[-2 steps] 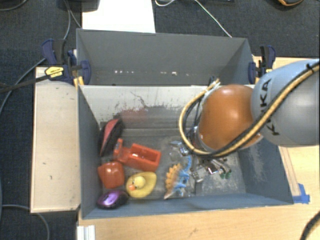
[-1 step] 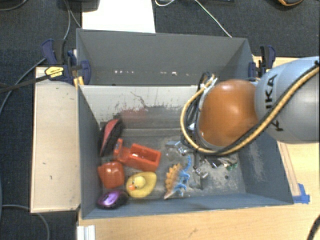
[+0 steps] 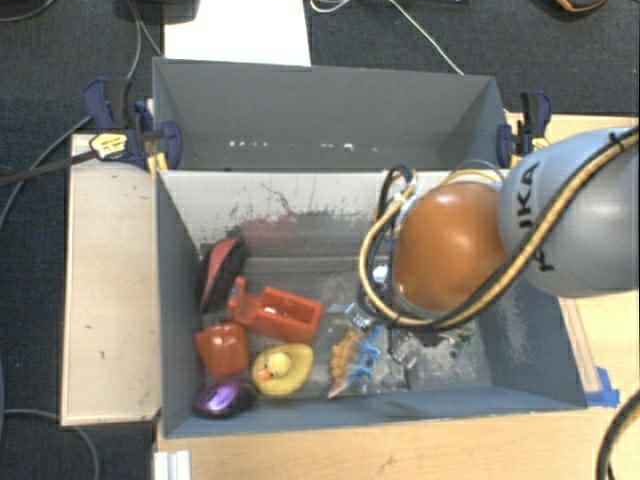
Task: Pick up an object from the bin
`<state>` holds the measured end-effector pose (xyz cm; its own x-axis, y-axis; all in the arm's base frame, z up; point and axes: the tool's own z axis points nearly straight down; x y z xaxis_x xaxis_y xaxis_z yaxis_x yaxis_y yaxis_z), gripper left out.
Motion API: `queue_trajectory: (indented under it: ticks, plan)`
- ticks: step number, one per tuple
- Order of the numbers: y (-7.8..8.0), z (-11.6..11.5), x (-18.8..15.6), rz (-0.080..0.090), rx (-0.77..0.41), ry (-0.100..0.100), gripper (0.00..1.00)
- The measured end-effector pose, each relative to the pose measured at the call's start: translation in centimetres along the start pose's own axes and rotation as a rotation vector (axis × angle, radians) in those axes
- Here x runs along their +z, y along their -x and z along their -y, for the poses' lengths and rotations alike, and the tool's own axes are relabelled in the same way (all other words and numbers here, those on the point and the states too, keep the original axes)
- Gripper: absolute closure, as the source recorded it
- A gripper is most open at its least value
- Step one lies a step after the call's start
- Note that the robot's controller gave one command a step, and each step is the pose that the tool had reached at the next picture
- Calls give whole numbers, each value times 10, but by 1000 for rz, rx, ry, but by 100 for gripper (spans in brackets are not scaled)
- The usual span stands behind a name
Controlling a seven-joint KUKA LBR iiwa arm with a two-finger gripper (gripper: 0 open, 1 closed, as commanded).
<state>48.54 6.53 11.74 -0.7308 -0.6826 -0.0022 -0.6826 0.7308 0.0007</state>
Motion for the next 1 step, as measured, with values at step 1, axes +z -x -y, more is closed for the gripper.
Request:
queue_trajectory:
  ticks: [1]
  plan:
    - [0, 12, 47, 2, -282, -2, 0]
